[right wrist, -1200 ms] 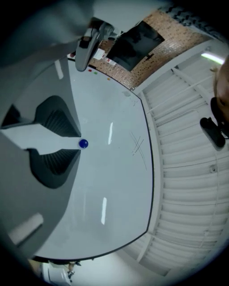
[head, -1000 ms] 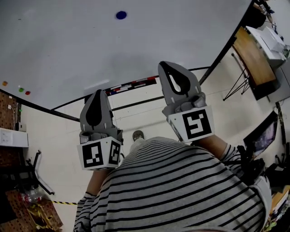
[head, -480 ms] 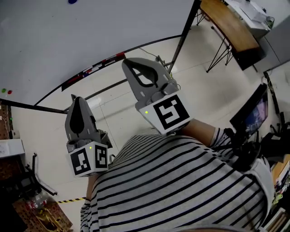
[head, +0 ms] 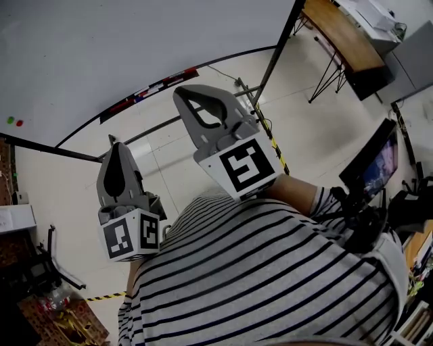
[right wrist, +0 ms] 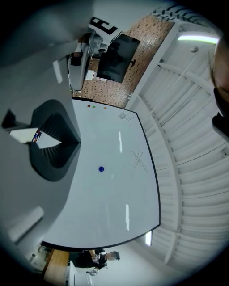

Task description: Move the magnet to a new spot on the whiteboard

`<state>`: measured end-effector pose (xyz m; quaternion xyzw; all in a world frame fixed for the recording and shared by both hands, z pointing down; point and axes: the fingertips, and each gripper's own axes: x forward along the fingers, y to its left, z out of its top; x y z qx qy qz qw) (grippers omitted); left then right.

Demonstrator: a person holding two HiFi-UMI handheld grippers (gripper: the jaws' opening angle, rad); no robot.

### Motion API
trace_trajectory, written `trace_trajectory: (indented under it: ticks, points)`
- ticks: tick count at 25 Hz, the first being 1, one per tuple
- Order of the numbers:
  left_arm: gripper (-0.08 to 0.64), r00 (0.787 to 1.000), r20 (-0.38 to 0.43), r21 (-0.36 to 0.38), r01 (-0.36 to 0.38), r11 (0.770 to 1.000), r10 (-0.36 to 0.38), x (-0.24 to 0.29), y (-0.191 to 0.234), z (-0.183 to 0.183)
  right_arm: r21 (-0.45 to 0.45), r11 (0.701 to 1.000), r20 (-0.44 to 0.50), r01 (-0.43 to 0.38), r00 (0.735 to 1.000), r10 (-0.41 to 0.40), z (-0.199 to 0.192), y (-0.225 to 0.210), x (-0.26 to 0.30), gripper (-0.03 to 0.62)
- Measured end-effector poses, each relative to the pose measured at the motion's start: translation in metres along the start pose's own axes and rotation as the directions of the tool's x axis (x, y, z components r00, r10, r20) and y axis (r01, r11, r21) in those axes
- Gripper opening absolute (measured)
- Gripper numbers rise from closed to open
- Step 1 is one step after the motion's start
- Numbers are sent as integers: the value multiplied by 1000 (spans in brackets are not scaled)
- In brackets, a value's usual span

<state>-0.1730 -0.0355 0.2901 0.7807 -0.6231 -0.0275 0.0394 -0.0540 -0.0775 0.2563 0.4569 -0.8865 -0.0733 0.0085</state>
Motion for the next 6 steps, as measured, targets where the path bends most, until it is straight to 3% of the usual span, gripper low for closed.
trace_trajectory:
  ticks: [6]
  points:
    - [15,1000,13,19,-1,1000,1,-6,14,0,-18,1000,12,-7,1000,8,2,16,5,0]
